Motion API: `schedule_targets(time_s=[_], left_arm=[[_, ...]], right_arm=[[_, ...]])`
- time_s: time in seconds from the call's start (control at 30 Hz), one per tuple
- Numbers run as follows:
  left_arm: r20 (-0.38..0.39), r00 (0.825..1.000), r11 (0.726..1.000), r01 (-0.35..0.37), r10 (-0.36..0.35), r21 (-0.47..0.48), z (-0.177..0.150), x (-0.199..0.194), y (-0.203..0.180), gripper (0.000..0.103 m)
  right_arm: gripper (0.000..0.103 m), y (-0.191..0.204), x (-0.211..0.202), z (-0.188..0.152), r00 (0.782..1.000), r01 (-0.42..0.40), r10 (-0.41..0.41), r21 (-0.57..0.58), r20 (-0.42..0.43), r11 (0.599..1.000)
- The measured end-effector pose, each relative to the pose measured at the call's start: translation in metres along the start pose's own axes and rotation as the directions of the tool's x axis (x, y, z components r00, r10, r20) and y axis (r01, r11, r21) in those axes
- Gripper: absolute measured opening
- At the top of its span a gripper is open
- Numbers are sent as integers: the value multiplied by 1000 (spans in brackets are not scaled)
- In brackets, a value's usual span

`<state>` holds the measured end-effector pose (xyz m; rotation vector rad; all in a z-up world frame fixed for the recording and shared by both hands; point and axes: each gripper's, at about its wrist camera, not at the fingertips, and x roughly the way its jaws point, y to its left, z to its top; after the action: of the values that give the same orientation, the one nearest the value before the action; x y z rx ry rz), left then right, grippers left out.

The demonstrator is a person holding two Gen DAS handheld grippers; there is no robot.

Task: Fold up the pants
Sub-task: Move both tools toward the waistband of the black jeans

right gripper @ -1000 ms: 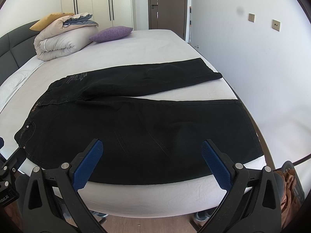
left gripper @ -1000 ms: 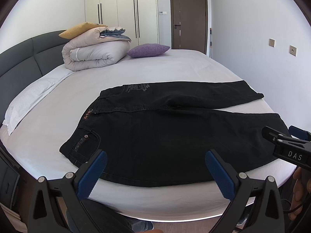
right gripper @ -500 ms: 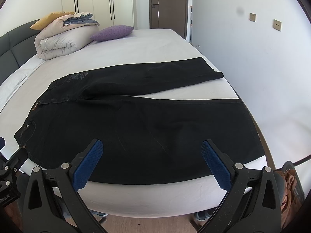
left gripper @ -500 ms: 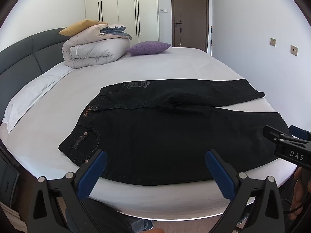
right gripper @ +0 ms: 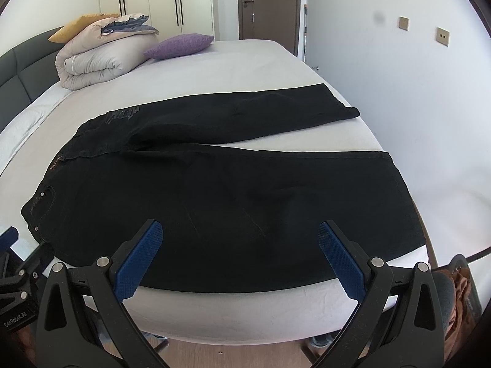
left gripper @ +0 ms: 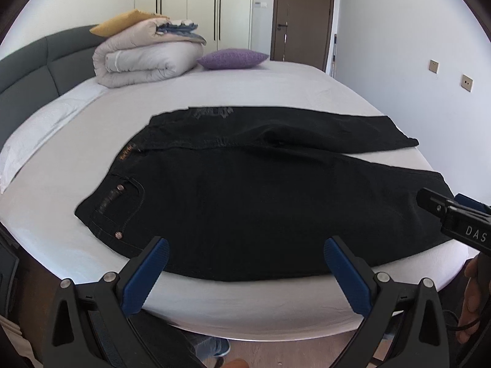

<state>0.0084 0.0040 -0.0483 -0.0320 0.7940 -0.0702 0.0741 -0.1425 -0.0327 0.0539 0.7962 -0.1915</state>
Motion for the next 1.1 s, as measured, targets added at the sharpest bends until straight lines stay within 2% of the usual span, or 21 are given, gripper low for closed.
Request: schedule_targets(time_s=[0.07, 0.13, 0.27, 0.47, 0.57, 0.67, 0.73, 0.8, 0.83, 0.9, 0.93, 1.0, 1.07, 1.1], left_arm=[[-73, 996, 999, 54, -53, 2, -3, 13, 2, 103], [-114, 987, 994, 107, -109, -28, -7, 21, 5, 103], [-140, 984, 994, 99, -105, -54, -9, 33, 7, 103], [-33, 999, 999, 30, -30, -21, 23, 33, 22, 103], [55, 999, 999, 0, -3, 51, 48, 38, 25, 103], [92, 996, 993, -12, 1, 120, 76, 49, 25, 103], [99, 994, 981, -65, 48, 180, 97, 60, 25, 103], [88, 995, 970, -73, 53, 232, 119, 76, 28, 103], [109, 992, 958, -94, 66, 270, 133, 84, 31, 103], [167, 977, 931, -181, 133, 318, 156, 100, 37, 103], [167, 975, 919, -197, 147, 341, 173, 114, 44, 103], [129, 984, 909, -163, 122, 384, 201, 141, 57, 103], [106, 988, 883, -144, 108, 446, 226, 170, 70, 102], [80, 992, 870, -123, 96, 478, 240, 187, 77, 93]], right_arm=[[103, -2, 5, 2, 1000, -5, 5, 5, -9, 1000], [103, -3, 13, 4, 1000, -11, 11, 10, -17, 1000], [103, -3, 26, 9, 999, -21, 21, 15, -33, 1000], [103, 1, 51, 23, 999, -29, 29, -2, -45, 1000], [103, 4, 67, 33, 998, -37, 36, -13, -57, 999], [103, 8, 85, 52, 997, -57, 56, -32, -52, 998], [103, 11, 97, 71, 994, -101, 99, -45, -47, 994], [103, 14, 112, 94, 985, -165, 163, -60, -49, 984], [103, 15, 121, 109, 979, -202, 199, -67, -52, 977], [103, 17, 134, 128, 965, -259, 256, -75, -50, 963], [103, 18, 141, 139, 957, -288, 285, -86, -47, 954], [103, 22, 150, 152, 946, -324, 322, -124, -37, 938], [103, 29, 160, 162, 941, -338, 337, -181, -39, 923], [103, 33, 167, 166, 935, -354, 352, -210, -47, 912]])
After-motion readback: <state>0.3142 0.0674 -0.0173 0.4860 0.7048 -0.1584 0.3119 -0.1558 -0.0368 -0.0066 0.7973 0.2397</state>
